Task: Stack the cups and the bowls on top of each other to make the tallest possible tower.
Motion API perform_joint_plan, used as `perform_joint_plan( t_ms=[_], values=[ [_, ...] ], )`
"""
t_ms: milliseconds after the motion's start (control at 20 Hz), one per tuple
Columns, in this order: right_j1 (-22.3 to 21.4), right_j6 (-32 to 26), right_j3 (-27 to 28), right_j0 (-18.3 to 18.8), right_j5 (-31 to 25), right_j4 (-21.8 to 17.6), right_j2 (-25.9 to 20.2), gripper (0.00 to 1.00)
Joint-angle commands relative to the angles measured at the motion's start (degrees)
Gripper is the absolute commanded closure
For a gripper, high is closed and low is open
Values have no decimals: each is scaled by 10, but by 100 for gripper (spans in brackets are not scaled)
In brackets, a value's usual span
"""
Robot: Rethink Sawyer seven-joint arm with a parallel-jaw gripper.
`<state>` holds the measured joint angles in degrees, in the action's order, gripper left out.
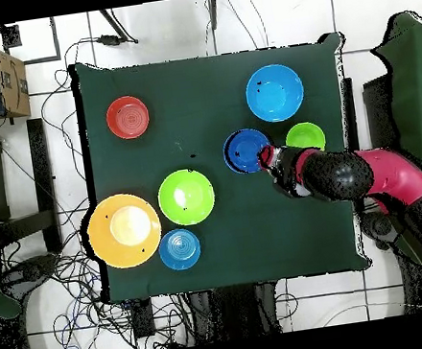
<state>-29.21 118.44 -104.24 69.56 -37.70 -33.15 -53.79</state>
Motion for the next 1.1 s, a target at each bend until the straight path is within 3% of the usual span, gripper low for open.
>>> perform_joint_plan(
  t_ms=[50,1100],
  values=[
    [7,-189,30,-18,-61,-50,3,100],
    [2,-196,61,-33,-59,-62,2,100]
  ],
)
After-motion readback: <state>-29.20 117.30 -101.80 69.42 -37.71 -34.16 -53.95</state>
